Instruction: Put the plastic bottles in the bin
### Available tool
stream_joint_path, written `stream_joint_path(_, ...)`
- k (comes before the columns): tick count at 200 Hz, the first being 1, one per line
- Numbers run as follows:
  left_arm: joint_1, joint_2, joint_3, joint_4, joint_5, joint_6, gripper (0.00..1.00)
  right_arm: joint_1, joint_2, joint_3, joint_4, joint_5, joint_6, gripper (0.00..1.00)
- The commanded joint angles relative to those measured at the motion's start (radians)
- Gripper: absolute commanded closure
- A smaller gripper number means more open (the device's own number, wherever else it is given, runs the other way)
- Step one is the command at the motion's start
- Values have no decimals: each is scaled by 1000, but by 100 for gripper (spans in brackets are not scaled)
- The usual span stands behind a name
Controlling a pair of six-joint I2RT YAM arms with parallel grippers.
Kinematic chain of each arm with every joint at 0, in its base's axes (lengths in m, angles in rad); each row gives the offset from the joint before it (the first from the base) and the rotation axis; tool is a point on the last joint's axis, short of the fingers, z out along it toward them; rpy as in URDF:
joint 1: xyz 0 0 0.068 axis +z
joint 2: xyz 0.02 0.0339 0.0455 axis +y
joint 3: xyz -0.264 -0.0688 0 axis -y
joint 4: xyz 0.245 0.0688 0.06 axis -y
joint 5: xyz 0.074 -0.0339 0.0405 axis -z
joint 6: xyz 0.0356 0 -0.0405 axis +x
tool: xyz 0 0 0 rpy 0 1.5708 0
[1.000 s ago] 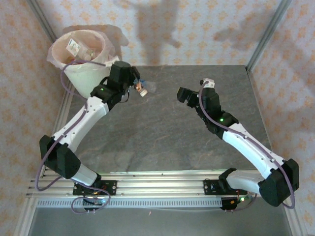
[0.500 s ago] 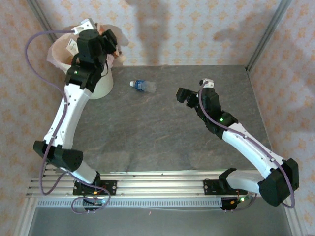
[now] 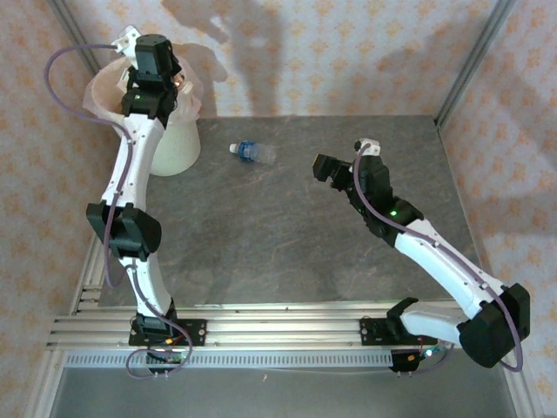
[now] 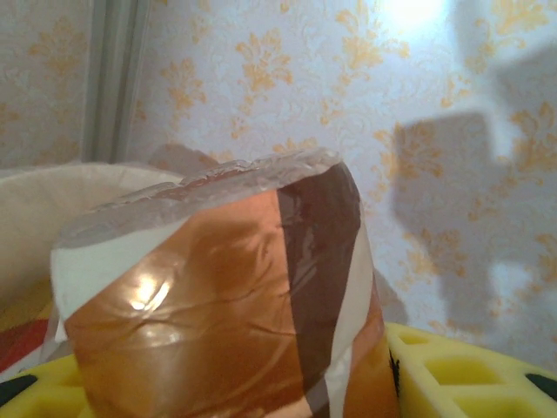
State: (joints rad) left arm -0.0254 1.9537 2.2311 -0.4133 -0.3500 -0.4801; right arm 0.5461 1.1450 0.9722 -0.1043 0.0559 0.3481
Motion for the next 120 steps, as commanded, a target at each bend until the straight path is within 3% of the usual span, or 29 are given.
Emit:
stream_joint_path(1,26,54,115,-31,-51,-3,44,-5,-14,3,-2,22,-1,1)
stream_joint_path(71,75,222,313,-109,-138,-18,43,-6,-11,15,-12,57,-36,1)
stream_joint_path(120,101,325,397,-104,-104,-42,39,-6,7,18,-6,71,-56,1)
